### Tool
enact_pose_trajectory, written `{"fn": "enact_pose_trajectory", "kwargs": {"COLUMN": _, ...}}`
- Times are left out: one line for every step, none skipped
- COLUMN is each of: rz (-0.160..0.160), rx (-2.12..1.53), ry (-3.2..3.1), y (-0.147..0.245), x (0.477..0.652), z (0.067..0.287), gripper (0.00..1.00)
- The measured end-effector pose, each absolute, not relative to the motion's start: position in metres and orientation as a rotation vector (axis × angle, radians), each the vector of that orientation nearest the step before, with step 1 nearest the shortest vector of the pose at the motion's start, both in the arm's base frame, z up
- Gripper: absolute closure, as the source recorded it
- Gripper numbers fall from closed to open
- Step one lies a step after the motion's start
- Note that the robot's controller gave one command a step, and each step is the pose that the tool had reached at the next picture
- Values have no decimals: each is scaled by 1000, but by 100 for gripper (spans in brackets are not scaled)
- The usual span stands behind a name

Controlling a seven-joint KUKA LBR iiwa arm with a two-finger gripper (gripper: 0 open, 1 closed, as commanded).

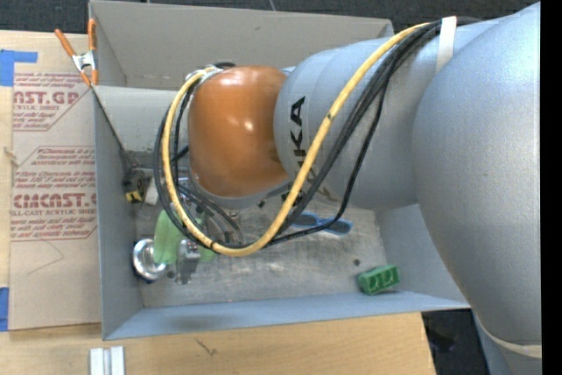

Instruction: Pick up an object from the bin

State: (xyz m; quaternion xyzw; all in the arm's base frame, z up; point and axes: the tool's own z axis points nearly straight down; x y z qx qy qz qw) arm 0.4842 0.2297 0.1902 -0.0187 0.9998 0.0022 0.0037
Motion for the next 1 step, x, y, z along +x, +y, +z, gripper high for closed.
{"fn": "enact_pose_trajectory", "kwargs": {"rz": 2, "rx": -730, "ry": 3049, "y": 221, "x": 485, "z": 291, "gripper": 100}}
